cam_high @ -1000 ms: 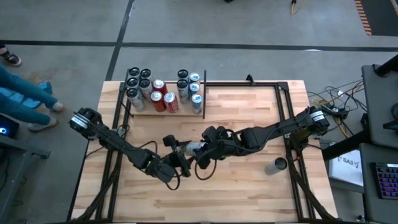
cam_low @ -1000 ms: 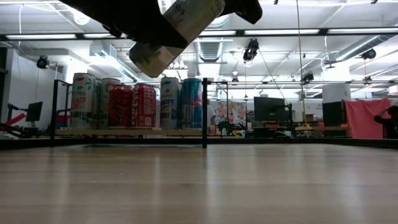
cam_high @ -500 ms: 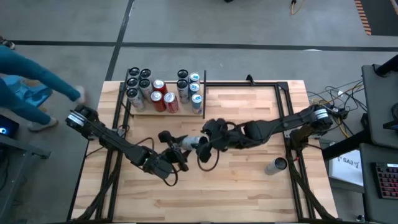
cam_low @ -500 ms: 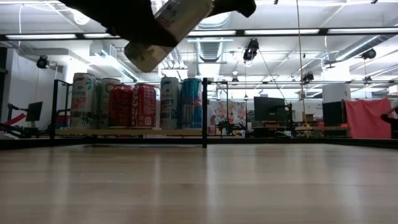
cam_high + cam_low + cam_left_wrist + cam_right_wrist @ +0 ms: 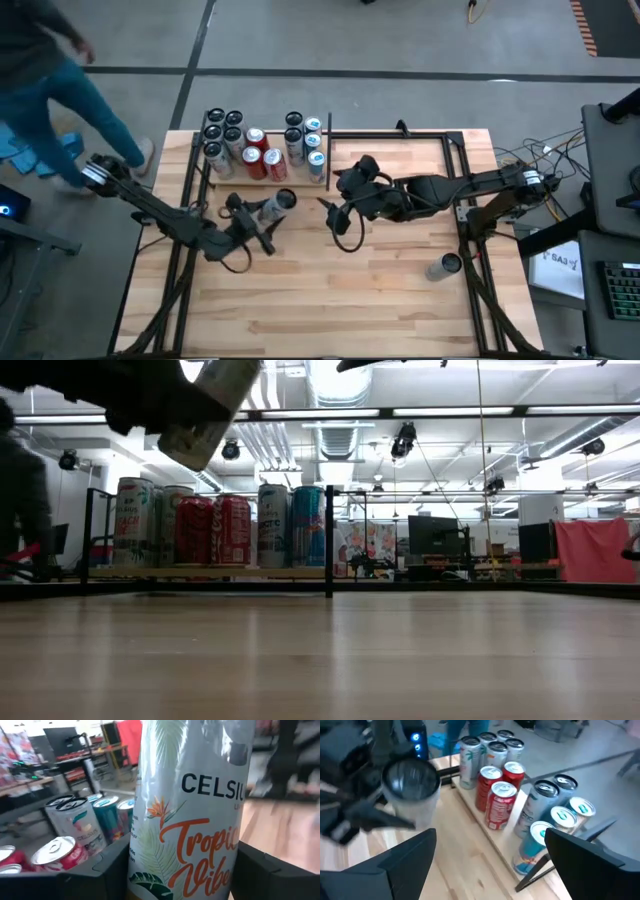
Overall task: Place canned beverage on shelf
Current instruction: Put the white and yellow soda can on the shelf aligned with the other white and yellow soda cans
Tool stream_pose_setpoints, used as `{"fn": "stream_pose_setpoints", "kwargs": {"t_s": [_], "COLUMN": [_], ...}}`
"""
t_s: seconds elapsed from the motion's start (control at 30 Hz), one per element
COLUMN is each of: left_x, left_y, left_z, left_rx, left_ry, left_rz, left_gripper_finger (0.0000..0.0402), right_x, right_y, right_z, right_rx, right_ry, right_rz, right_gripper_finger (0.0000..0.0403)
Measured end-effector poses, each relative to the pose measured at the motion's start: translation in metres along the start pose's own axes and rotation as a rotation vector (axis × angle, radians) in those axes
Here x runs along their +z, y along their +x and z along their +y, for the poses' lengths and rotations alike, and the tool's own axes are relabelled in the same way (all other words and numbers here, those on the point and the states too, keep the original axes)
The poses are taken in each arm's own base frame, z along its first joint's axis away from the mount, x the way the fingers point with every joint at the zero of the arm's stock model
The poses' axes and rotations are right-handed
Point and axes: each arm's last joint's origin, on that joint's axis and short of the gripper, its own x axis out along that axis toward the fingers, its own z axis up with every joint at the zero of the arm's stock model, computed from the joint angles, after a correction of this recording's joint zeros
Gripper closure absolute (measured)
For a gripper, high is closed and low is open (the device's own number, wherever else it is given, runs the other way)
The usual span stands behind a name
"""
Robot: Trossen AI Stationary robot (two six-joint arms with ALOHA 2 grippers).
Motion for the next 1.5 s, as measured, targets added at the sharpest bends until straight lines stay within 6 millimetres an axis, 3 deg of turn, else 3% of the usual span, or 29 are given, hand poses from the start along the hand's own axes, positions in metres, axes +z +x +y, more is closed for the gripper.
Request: {"fn": "stream_pose_setpoints", "kwargs": {"t_s": [0.13, 0.27, 0.6, 0.93, 1.17, 1.3, 1.5], "left_x": [-0.005, -0.002, 0.0, -0.005, -0.003, -0.002, -0.002], "left_y": [-0.007, -0.012, -0.01, -0.008, -0.005, -0.003, -0.001], "left_z": [0.012, 0.019, 0.019, 0.016, 0.009, 0.004, 0.001], "left_rx": [-0.145, -0.258, -0.156, -0.117, -0.102, -0.096, -0.074], "left_ry": [-0.118, -0.218, -0.124, -0.09, -0.066, -0.036, -0.026], "left_rz": [-0.1, -0.252, -0.285, -0.257, -0.25, -0.247, -0.236], "left_gripper_finger": [0.0164, 0.0164, 0.0164, 0.0164, 0.0159, 0.0158, 0.0157], "right_x": [-0.006, -0.023, -0.03, -0.04, -0.035, -0.038, -0.038], "right_y": [0.009, 0.034, 0.076, 0.102, 0.116, 0.121, 0.121], "right_z": [0.005, 0.02, 0.051, 0.061, 0.059, 0.058, 0.058], "right_rx": [0.037, 0.089, 0.216, 0.219, 0.203, 0.191, 0.191], "right_ry": [-0.09, -0.138, -0.11, -0.052, -0.05, -0.058, -0.064], "right_rz": [0.008, -0.038, -0.385, -0.499, -0.519, -0.508, -0.502], "right_gripper_finger": [0.0041, 0.0041, 0.004, 0.004, 0.004, 0.0063, 0.0138]}}
